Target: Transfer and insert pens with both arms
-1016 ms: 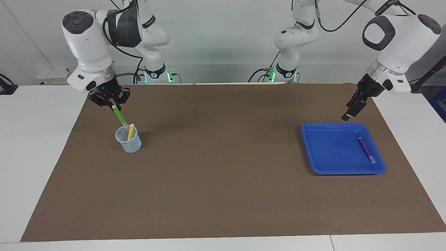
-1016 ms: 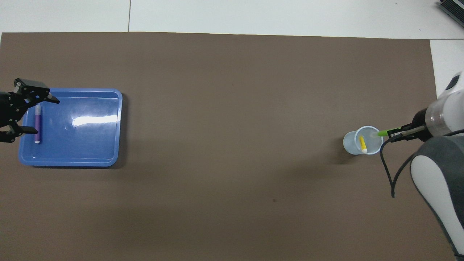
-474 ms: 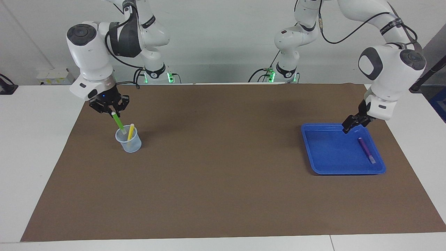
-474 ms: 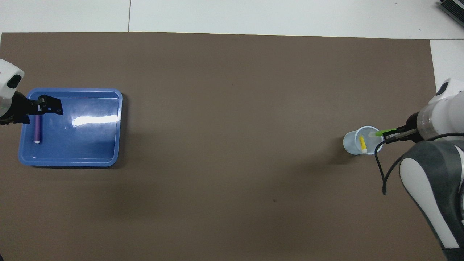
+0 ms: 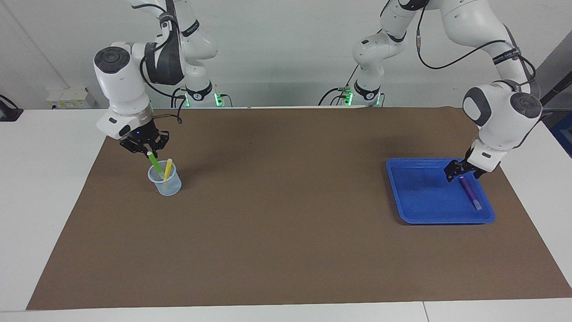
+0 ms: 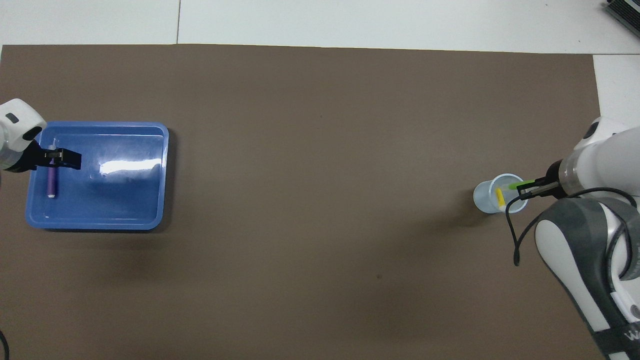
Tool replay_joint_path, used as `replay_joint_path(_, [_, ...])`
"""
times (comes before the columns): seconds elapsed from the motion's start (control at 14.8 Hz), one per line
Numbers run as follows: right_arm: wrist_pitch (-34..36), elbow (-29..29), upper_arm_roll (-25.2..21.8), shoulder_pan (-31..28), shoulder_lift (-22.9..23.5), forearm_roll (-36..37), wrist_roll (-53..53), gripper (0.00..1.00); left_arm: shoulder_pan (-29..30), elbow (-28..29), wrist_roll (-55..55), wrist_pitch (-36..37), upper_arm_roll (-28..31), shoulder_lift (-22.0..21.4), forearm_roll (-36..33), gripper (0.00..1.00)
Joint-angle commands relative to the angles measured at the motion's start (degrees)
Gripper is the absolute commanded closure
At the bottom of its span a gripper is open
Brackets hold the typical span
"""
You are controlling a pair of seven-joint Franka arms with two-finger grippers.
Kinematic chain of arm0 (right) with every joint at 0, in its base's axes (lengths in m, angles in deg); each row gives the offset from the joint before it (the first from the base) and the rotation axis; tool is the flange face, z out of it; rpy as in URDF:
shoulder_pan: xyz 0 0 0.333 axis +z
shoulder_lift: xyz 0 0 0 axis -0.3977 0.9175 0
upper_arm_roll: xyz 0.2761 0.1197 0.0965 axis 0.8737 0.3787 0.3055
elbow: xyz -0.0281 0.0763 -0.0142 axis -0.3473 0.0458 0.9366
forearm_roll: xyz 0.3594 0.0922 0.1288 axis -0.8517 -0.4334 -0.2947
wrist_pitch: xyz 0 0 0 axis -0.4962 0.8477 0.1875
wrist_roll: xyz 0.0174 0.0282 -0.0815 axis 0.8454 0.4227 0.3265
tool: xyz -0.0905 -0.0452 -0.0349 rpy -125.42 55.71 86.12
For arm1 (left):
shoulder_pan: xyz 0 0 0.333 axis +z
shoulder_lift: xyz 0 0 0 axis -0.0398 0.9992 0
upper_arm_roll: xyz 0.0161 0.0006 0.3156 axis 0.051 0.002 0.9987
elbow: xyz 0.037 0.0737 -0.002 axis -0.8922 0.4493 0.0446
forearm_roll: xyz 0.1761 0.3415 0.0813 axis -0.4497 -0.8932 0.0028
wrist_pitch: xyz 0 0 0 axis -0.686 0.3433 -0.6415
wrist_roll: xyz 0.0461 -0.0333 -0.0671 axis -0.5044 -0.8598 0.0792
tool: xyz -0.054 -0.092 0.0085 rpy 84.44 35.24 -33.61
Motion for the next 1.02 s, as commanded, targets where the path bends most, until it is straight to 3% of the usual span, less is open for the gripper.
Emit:
replay_joint_path(0.0, [-2.2, 0.8, 0.5, -1.0, 1.1, 1.6, 0.5, 1.00, 1.5, 0.7, 2.8, -4.0, -0.4, 2.9, -2.9, 0.00])
replay_joint_path(0.27, [-4.9, 1.8, 0.5, -1.5, 2.9, 1.6, 0.3, 1.00, 3.8, 1.0, 7.4, -6.2, -0.4, 4.7, -6.6, 0.00])
replay_joint_path(0.81, [-6.1, 2.4, 0.5, -1.4, 4.3, 1.6, -6.0, 1.00, 4.8, 2.8, 6.8, -7.1, -0.4, 4.5, -6.7, 0.00])
replay_joint_path(0.88, [-5.8, 2.3, 0.5, -1.4, 4.2, 1.6, -6.2, 0.84, 4.9, 3.4, 6.8, -7.8, -0.4, 4.5, -6.6, 0.00])
replay_joint_path(0.95, [-5.7, 2.3, 0.5, -1.4, 4.2, 1.6, -6.1, 0.58, 5.3, 3.9, 6.8, -8.3, -0.4, 4.5, -6.6, 0.00])
